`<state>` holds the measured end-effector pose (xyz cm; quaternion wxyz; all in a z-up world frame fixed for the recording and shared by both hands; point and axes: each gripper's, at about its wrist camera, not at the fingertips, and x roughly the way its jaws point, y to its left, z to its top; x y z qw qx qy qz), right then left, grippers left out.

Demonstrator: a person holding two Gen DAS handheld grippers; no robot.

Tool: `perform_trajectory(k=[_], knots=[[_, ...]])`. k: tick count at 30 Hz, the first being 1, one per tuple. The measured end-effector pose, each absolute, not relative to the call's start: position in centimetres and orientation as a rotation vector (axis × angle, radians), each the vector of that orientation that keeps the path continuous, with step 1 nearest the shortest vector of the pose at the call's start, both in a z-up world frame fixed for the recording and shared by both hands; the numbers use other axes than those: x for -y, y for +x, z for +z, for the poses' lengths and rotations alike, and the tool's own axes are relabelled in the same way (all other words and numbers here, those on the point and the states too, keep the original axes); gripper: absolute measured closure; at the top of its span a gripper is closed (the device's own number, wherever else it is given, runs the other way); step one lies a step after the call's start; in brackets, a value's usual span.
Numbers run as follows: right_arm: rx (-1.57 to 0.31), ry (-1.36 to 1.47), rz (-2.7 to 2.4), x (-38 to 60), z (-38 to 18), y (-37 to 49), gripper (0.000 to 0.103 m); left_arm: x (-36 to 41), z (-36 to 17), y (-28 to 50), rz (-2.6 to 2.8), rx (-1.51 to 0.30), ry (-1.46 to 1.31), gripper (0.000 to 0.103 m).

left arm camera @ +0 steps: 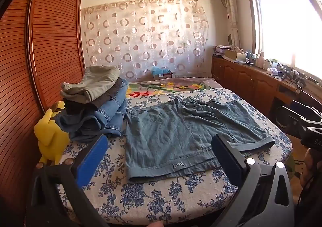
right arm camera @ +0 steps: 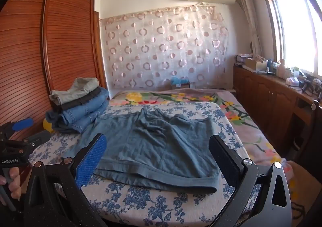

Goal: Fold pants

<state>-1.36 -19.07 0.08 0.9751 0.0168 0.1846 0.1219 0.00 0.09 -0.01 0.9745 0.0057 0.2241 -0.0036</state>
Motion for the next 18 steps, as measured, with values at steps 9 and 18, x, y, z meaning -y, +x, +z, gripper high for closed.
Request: perform_trajectory(k=[9, 18], knots=[[-0.359, 0.024, 0.244, 18.95, 0.12, -1.54, 0.0, -0.27, -0.02, -0.47, 0.009, -0.446, 0.024, 0.0], [-0.357, 0.023, 0.245, 18.94, 0.17, -1.69, 0.0, -0.52, -0.17, -0.31, 0.01, -0.446, 0.023, 0.0]])
